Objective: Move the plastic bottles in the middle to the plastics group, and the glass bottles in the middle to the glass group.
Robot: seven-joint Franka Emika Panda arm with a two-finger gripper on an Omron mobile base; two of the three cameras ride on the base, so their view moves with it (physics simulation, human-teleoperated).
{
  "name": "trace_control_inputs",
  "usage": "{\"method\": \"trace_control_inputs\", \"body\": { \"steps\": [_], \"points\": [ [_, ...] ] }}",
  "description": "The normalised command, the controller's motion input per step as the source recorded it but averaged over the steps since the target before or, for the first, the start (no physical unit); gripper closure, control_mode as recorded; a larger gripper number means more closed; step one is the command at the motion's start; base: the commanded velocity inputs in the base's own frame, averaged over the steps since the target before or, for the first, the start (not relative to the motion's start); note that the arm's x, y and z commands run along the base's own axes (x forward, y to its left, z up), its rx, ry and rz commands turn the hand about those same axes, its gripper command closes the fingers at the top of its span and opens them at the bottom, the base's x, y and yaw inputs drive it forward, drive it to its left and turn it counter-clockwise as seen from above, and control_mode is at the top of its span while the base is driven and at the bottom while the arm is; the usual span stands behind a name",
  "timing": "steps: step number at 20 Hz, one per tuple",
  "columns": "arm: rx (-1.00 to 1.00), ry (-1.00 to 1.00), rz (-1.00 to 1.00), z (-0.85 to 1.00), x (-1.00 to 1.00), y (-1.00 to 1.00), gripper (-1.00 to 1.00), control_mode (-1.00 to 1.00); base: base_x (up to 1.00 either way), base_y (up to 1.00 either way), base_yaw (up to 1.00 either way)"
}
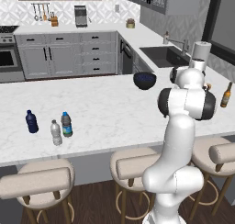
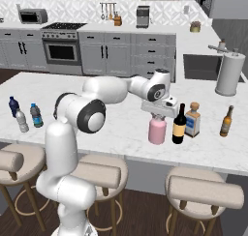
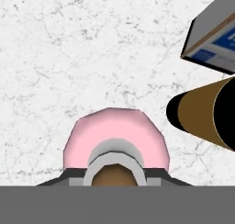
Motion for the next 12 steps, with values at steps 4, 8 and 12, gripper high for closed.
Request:
{"method": "trace_control_inputs", "body": {
  "steps": [4, 8, 12],
  "points": [
    [0.00, 0.00, -0.02, -0.30, 0.00, -0.07, 1.00, -1.00, 0.00, 0.00, 0.00],
    [0.00, 0.00, -0.01, 0.00, 0.00, -0.01, 1.00, -1.00, 0.00, 0.00, 0.00],
    [0.00, 0.00, 0.00, 0.02, 0.00, 0.00, 1.00, -1.00, 0.00, 0.00, 0.00]
  ]
}}
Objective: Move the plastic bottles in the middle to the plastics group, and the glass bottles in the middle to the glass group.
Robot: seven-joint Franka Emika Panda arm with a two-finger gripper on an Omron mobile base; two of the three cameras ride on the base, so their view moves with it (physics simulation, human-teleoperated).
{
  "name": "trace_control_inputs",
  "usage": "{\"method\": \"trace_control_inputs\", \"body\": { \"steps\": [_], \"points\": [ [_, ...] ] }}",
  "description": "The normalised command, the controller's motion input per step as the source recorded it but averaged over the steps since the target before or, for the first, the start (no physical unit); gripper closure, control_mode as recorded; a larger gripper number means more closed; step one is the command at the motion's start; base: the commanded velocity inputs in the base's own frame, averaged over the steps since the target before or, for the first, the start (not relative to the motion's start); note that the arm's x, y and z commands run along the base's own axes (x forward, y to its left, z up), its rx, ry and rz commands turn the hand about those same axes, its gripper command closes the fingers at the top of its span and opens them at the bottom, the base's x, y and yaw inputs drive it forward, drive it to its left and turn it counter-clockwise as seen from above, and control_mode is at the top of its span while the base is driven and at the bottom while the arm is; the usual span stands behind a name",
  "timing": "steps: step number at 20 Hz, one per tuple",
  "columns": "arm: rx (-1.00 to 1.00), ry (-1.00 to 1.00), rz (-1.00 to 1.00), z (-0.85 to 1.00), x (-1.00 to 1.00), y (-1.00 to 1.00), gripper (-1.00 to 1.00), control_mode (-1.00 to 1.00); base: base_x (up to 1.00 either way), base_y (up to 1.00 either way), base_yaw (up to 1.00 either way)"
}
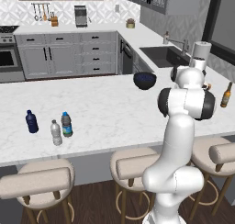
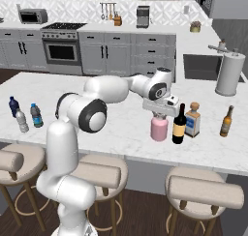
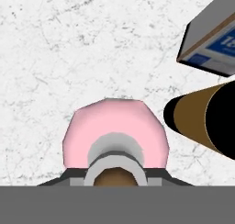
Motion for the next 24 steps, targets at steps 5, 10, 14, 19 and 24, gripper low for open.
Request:
{"method": "trace_control_inputs", "body": {
  "steps": [5, 10, 14, 19, 24],
  "points": [
    [-0.02, -0.08, 0.00, 0.00, -0.09, 0.00, 1.00, -1.00, 0.00, 0.00, 0.00],
    [-0.01, 0.00, -0.02, -0.04, 0.00, -0.02, 1.00, -1.00, 0.00, 0.00, 0.00],
    [0.00, 0.00, 0.00, 0.00, 0.00, 0.00, -1.00, -1.00, 0.00, 0.00, 0.00],
    [0.00, 0.00, 0.00, 0.00, 0.00, 0.00, -1.00, -1.00, 0.00, 0.00, 0.00],
    [0.00, 0.00, 0.00, 0.01, 0.00, 0.00, -1.00, -1.00, 0.00, 0.00, 0.00]
  ]
}}
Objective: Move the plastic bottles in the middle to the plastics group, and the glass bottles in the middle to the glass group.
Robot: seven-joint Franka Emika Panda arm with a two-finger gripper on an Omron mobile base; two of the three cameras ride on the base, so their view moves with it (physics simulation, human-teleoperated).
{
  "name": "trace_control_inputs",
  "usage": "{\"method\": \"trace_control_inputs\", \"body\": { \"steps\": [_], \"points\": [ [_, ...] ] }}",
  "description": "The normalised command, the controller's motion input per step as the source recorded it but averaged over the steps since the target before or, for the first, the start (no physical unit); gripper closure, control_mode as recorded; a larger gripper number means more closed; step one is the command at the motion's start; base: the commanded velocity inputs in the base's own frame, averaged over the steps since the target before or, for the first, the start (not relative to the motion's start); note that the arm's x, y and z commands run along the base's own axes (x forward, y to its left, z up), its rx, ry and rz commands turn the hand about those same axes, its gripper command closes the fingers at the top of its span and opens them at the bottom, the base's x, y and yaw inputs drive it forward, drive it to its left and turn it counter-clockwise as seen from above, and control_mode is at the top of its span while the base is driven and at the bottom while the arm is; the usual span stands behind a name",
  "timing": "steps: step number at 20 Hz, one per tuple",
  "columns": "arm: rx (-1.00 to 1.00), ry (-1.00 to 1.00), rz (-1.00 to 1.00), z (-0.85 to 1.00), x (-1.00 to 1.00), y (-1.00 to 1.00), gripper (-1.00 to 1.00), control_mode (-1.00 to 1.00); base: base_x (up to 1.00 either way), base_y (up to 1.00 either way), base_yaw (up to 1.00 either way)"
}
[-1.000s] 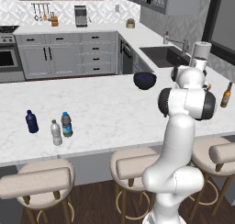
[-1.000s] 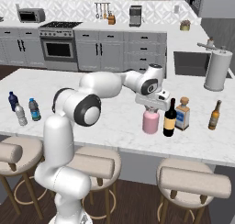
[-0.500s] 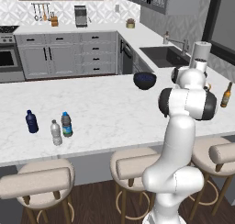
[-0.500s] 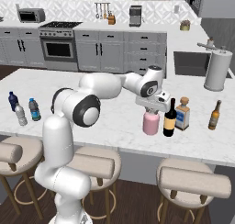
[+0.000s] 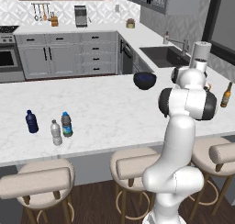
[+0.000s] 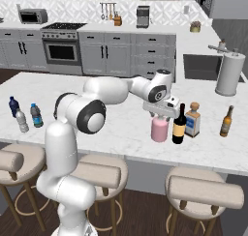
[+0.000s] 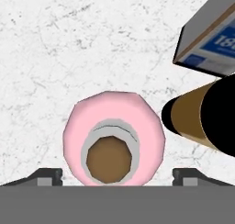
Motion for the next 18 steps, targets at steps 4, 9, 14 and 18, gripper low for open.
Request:
{"method": "trace_control_inputs", "body": {
  "steps": [4, 9, 14, 18],
  "points": [
    [0.00, -0.03, 0.00, 0.60, -0.36, 0.05, -1.00, -1.00, 0.00, 0.00, 0.00],
    [-0.05, -0.01, 0.09, 0.38, -0.94, 0.33, -1.00, -1.00, 0.00, 0.00, 0.00],
    [0.00, -0.01, 0.12, 0.03, -0.69, 0.42, -1.00, -1.00, 0.00, 0.00, 0.00],
    [0.00, -0.09, 0.14, 0.10, -0.69, 0.71, -1.00, -1.00, 0.00, 0.00, 0.00]
  ]
}}
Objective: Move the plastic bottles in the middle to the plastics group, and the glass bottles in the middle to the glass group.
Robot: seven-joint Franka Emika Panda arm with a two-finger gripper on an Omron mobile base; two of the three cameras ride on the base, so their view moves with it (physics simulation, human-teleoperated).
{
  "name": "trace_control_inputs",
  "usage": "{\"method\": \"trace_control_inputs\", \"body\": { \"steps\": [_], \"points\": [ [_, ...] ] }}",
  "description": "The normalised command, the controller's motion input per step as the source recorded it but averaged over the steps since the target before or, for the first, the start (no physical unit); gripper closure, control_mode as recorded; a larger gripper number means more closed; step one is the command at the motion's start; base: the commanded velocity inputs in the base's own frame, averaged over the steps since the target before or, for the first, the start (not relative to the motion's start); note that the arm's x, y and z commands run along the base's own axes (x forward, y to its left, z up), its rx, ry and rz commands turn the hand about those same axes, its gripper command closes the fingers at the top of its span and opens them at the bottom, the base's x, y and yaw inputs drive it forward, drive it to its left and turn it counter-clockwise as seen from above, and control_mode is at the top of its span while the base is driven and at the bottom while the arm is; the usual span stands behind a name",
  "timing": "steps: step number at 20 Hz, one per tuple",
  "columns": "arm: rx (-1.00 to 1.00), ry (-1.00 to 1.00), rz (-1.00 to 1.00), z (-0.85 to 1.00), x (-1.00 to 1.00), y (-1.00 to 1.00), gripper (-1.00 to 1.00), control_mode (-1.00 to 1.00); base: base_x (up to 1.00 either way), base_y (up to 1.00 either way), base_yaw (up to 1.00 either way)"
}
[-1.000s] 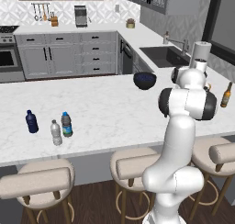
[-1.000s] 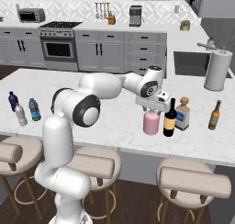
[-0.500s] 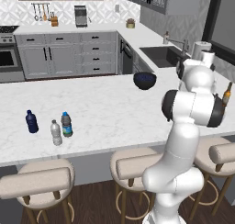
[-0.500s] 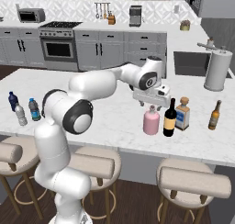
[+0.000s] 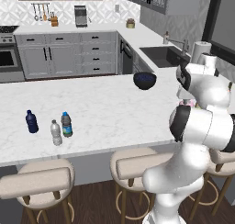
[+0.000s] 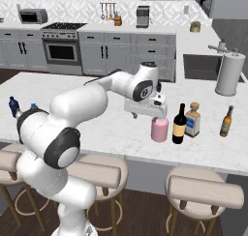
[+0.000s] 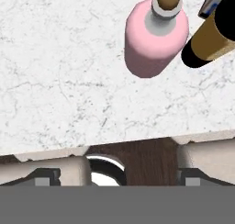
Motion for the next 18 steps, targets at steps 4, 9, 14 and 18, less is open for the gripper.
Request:
{"method": "trace_control_inputs", "body": {
  "steps": [4, 9, 14, 18],
  "points": [
    [0.00, -0.10, 0.11, 0.13, -0.54, 0.70, -1.00, -1.00, 0.00, 0.00, 0.00],
    [0.00, -0.06, 0.17, 0.12, -0.69, 0.81, -1.00, -1.00, 0.00, 0.00, 0.00],
    [0.00, -0.03, 0.20, 0.07, -0.79, 0.80, -1.00, -1.00, 0.00, 0.00, 0.00],
    [0.00, -0.04, 0.19, 0.05, -0.77, 0.69, -1.00, -1.00, 0.00, 0.00, 0.00]
  ]
}}
